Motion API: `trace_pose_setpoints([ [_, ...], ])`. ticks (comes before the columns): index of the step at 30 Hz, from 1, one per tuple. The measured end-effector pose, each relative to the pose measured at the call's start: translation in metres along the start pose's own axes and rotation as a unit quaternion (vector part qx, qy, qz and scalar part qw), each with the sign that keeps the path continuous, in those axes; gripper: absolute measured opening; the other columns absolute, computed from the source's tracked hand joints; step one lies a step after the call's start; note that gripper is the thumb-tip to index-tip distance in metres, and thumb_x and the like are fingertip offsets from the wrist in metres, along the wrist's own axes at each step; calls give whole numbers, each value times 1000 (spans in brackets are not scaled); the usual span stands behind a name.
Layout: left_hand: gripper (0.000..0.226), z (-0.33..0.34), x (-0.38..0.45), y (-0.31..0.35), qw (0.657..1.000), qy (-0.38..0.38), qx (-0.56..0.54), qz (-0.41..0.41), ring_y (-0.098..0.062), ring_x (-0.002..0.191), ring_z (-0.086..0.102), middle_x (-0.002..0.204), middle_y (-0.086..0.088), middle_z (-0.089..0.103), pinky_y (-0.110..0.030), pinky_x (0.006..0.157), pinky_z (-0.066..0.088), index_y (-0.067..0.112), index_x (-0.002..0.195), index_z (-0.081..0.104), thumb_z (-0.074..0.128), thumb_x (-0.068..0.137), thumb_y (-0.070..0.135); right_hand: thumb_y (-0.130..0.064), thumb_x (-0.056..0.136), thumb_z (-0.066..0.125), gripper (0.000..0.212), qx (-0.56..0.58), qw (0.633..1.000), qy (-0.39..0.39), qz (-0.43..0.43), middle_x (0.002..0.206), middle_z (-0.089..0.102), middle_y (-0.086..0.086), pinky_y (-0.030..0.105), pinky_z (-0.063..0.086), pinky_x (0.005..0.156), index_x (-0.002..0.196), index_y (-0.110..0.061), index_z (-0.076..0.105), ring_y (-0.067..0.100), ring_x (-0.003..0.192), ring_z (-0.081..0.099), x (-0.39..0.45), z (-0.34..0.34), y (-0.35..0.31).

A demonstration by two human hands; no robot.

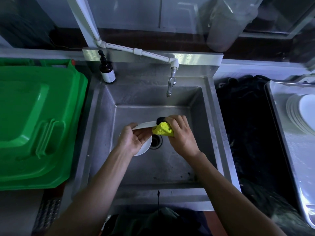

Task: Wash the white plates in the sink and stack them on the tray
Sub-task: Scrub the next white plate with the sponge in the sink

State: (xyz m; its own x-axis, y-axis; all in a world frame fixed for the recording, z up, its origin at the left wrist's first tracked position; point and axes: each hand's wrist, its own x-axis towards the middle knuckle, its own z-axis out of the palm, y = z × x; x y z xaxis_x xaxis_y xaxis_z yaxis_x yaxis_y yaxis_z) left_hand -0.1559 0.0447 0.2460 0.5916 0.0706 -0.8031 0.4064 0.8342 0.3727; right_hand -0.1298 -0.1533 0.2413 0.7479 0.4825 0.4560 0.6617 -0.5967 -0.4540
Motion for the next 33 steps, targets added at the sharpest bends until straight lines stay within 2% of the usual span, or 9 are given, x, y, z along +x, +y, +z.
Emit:
trace_pose_setpoints([
  [10, 8, 2, 8, -8, 996, 40, 12, 81, -33, 87, 66, 100, -21, 63, -42, 65, 61, 0, 102, 57, 57, 96, 5, -2, 86, 70, 61, 57, 993, -96, 28, 131, 53, 8, 41, 48, 96, 139, -13, 43, 27, 114, 51, -25, -2, -6],
  [14, 11, -2, 8, -9, 993, 39, 27, 107, -35, 91, 68, 104, -22, 68, -41, 57, 62, -1, 106, 61, 58, 96, 3, -16, 88, 69, 56, 158, 963, -144, 161, 119, 52, 1, 29, 53, 72, 134, -24, 37, 20, 95, 60, -21, -2, -15],
  [18, 23, -8, 6, -14, 992, 18, 38, 122, -38, 102, 66, 117, -25, 68, -50, 76, 60, -1, 118, 64, 57, 95, 0, -26, 85, 73, 54, 260, 897, -155, 323, 105, 59, 4, 38, 56, 42, 120, -42, 36, 20, 64, 69, -13, 7, -22],
  [20, 34, -11, 3, -16, 993, 3, 37, 115, -40, 108, 64, 125, -26, 65, -54, 86, 56, -3, 128, 60, 55, 95, -1, -30, 78, 75, 57, 257, 895, -124, 342, 115, 59, -2, 37, 60, 61, 124, -41, 43, 21, 88, 68, -4, 11, -23],
  [22, 41, -13, 3, -19, 993, -7, 36, 109, -43, 118, 61, 132, -27, 62, -57, 93, 52, -3, 135, 56, 53, 95, -1, -29, 78, 75, 63, 201, 929, -111, 292, 133, 52, -9, 24, 50, 89, 135, -30, 47, 14, 114, 56, 1, 18, -22],
  [24, 42, -13, 2, -21, 994, -5, 28, 105, -43, 125, 58, 134, -26, 61, -57, 99, 50, -2, 136, 56, 52, 95, 0, -25, 82, 72, 69, 191, 939, -112, 261, 142, 48, -9, 14, 37, 94, 145, -25, 42, 13, 126, 48, 0, 23, -24],
  [27, 41, -12, -1, -21, 994, -4, 12, 109, -41, 125, 58, 133, -25, 62, -54, 98, 52, -1, 136, 55, 52, 96, 0, -22, 88, 68, 74, 200, 936, -90, 277, 150, 43, -4, 27, 38, 101, 151, -28, 29, 13, 133, 41, -6, 26, -29],
  [30, 40, -10, -4, -20, 993, -11, 6, 116, -40, 124, 59, 132, -25, 62, -51, 97, 54, -2, 135, 56, 52, 95, 0, -16, 93, 64, 61, 170, 954, -32, 246, 153, 40, 2, 34, 34, 114, 148, -19, 39, 19, 140, 37, -12, 30, -36],
  [33, 39, -5, -8, -22, 994, -11, 2, 109, -40, 122, 61, 132, -25, 62, -47, 92, 56, -2, 136, 55, 51, 97, 3, -17, 98, 57, 54, 140, 961, -20, 240, 154, 39, 4, 35, 34, 114, 149, -23, 42, 23, 139, 38, -13, 36, -45],
])
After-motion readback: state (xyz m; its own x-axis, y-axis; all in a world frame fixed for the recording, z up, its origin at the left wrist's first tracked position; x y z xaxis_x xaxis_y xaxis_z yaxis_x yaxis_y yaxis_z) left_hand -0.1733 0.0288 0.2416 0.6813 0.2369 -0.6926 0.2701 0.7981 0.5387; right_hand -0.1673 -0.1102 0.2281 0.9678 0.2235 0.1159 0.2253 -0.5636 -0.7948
